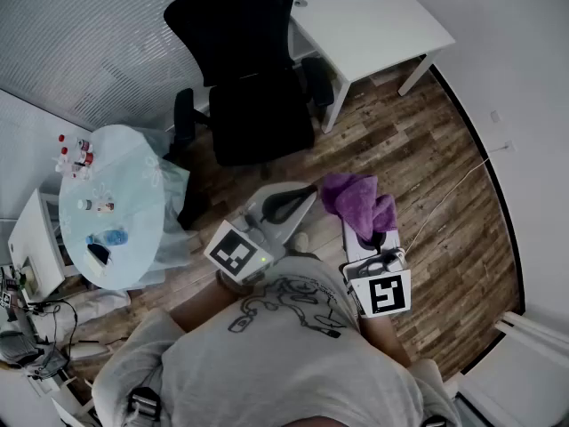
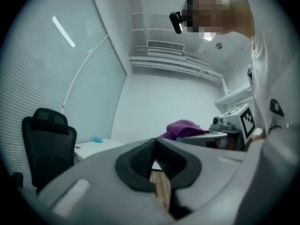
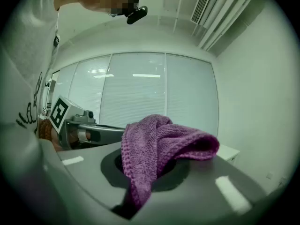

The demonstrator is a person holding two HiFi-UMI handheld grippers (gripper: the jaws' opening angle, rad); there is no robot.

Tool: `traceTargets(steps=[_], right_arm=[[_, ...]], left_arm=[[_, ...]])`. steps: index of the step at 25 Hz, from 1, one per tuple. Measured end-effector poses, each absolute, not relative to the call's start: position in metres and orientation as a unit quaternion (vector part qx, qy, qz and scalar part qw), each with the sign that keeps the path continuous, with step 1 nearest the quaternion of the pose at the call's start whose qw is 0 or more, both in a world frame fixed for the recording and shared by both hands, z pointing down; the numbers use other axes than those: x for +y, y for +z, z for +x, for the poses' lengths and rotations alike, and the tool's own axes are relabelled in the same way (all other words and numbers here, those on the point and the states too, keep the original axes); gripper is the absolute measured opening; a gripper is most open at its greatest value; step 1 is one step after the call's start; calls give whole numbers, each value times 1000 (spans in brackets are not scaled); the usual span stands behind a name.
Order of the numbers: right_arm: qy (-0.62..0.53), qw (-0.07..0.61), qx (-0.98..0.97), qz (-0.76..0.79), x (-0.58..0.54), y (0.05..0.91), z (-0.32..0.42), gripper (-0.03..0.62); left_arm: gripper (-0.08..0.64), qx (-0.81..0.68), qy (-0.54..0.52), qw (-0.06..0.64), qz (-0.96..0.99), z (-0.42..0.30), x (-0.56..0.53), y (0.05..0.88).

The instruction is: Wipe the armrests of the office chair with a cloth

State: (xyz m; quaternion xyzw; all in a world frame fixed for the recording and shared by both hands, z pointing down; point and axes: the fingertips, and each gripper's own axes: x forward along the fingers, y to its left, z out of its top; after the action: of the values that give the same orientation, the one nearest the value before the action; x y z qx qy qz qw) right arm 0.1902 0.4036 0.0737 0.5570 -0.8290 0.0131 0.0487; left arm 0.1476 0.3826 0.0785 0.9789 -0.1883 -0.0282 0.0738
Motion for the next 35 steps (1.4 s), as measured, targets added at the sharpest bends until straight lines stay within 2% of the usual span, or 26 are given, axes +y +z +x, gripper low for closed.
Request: traceTargets(steps=[3, 12, 23, 35], right_arm=[[12, 65, -834, 548, 407, 76, 193, 31], [34, 40, -835, 548, 410, 80, 215, 29], [33, 45, -840, 540, 410, 88, 235, 29], [40, 34, -854, 517, 342, 94, 227, 28]], left_arm=[[0, -189, -28, 80, 978, 152, 386, 78], [0, -191, -27, 82, 978, 169, 386, 81], [0, -201, -23, 85, 976, 191, 387, 89], [0, -214, -42, 85, 972, 185, 318, 90]])
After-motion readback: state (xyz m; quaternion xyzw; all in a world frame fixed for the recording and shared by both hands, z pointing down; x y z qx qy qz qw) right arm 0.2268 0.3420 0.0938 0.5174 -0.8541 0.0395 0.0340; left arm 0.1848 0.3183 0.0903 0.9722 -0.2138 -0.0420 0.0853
